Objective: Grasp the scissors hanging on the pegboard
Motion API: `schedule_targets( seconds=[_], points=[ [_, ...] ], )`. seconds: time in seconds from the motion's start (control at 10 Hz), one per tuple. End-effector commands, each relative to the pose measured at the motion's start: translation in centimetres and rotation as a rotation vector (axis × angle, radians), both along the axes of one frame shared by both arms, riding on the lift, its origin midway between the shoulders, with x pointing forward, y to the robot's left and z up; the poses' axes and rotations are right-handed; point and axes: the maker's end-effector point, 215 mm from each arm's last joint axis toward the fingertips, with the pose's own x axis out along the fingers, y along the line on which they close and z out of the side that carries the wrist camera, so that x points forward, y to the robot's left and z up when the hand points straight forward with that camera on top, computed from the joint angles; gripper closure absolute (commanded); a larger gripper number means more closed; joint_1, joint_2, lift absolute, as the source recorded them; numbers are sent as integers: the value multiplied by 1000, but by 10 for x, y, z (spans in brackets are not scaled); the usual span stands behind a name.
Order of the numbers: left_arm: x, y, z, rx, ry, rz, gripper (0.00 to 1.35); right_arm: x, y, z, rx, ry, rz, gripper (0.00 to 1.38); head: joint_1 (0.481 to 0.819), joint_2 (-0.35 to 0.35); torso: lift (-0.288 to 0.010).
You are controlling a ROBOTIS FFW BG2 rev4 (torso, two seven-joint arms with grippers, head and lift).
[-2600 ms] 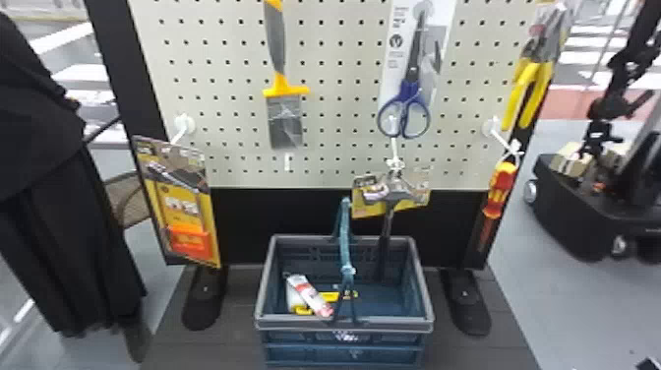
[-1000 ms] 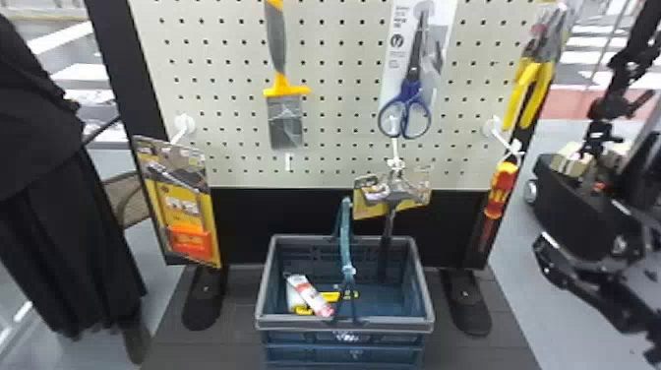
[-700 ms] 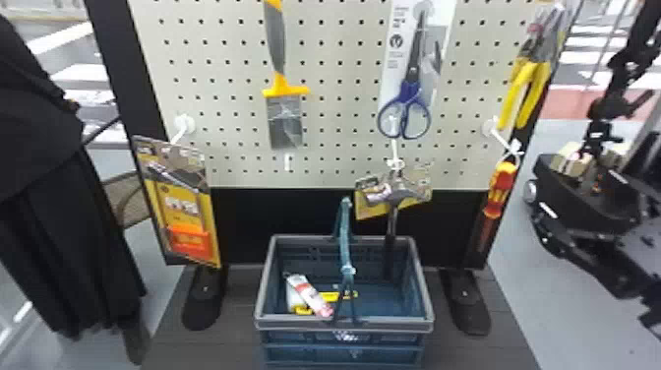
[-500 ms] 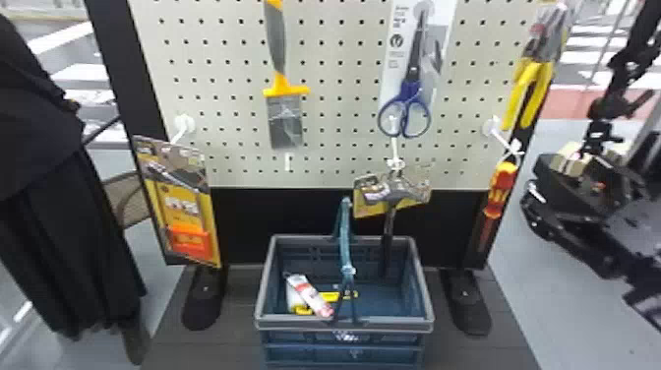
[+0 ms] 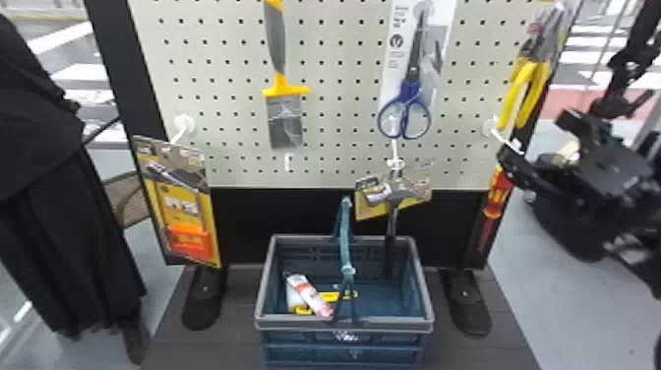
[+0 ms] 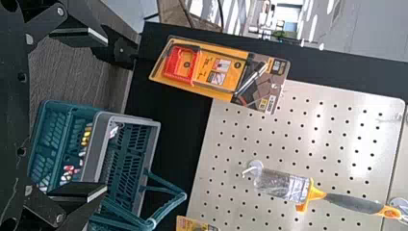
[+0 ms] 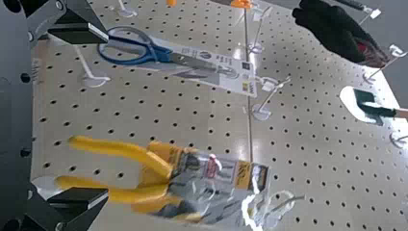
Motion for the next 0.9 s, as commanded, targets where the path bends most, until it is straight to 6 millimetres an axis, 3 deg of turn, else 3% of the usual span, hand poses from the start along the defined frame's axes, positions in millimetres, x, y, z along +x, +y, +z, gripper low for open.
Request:
schedule_targets(
  seconds=[0.0,0.3,0.5,0.8],
  points=[
    [1,-4,0,-4,1,-12,231,5,30,23,-9,-24,67,167,549,0,-100],
    [2,-7,-1,-5,4,-17,231,13,75,39,-18,-31,165,167,549,0,-100],
    [4,-8,0,-7,1,-22,231,29,99,40,-16,-14,222,167,549,0,-100],
    [6,-10,2,-7,-2,-27,231,47,131,61,-60,-26,299,167,549,0,-100]
  ],
)
